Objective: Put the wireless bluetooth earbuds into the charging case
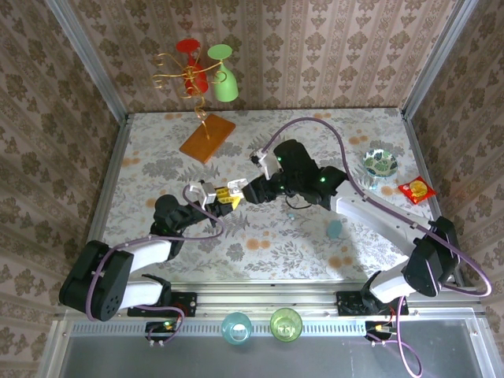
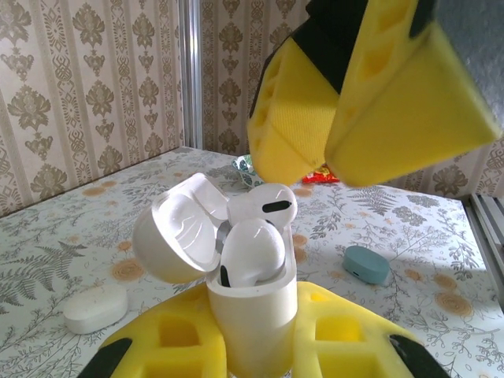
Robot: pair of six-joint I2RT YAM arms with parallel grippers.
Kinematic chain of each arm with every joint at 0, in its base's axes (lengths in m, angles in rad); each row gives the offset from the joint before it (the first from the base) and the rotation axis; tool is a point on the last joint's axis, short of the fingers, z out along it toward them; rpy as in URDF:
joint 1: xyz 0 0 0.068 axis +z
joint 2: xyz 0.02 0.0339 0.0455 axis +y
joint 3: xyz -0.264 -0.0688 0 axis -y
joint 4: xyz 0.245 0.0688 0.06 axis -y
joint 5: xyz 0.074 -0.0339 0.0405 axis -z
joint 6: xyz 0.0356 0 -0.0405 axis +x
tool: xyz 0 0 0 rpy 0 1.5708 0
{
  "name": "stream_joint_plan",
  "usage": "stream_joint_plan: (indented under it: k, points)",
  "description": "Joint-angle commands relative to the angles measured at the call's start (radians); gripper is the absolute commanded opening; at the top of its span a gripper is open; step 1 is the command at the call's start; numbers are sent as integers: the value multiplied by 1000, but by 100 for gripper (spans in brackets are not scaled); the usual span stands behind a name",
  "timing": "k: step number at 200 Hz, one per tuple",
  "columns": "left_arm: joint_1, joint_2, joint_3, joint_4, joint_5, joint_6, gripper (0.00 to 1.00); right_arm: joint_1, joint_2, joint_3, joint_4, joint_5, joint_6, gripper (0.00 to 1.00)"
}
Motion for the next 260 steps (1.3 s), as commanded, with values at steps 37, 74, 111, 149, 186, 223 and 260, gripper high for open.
stream_joint_plan:
  k: [37,74,111,149,186,223,260]
  points:
    - [5,13,29,76,37,-40,0,6,29,48,-39,28,-35,33]
    - [6,16,29,86,45,-61,0,8,24,40,-42,50,-84,27]
    - [8,10,26,87,64,-85,0,9,16,41,-52,49,-137,25]
    - [9,15,20,82,54,-89,0,19,7,70,-59,44,-145,31]
    - [11,28,28,85,63,-97,0,58,31,97,-94,144,-184,31]
    - [11,14,26,86,71,-111,0,57,56,109,-95,144,-186,29]
    - [11,2,22,85,75,-126,0,53,60,111,-113,166,-204,29]
